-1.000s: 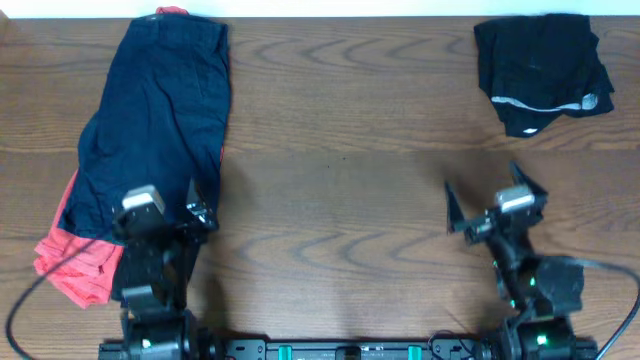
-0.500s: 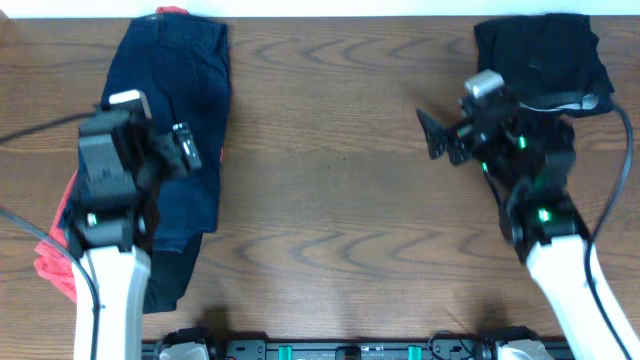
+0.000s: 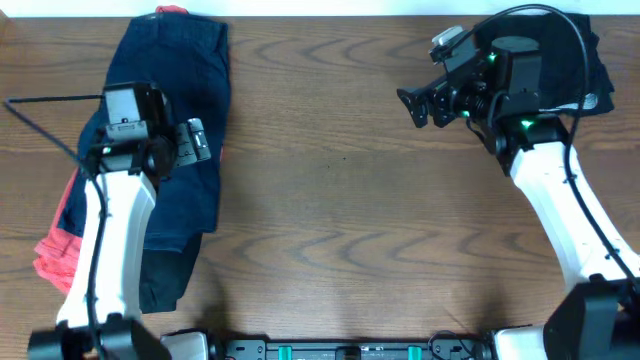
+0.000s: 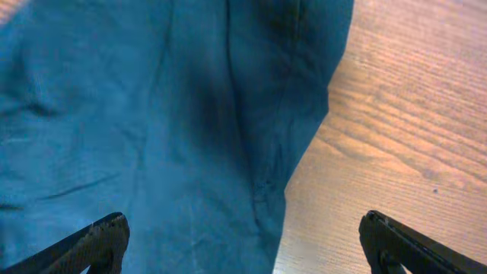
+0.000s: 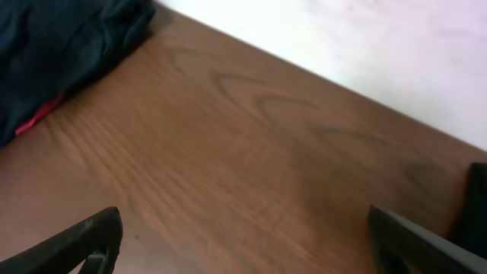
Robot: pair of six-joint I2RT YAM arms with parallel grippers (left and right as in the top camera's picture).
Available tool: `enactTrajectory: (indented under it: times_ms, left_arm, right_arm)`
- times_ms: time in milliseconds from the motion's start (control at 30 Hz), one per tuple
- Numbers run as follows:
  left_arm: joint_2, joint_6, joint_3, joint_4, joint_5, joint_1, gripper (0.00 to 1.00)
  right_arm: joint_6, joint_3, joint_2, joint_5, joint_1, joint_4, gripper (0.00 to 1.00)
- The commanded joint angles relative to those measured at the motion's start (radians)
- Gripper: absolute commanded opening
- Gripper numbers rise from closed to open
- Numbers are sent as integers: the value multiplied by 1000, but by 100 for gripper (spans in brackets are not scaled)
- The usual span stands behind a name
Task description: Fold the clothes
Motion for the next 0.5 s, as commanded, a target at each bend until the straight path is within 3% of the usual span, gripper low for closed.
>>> enactTrajectory:
  times_ms: [0, 167, 467]
  left_arm:
    - [46, 89, 6, 40, 146, 2, 98]
    - [88, 73, 42, 143, 168, -26, 98]
    - [306, 32, 360, 143, -51, -95, 94]
  right_arm:
    - [8, 26, 8, -40, 1, 13, 99]
    - [34, 26, 8, -39, 2, 49, 99]
    - [35, 26, 8, -34, 1, 40, 99]
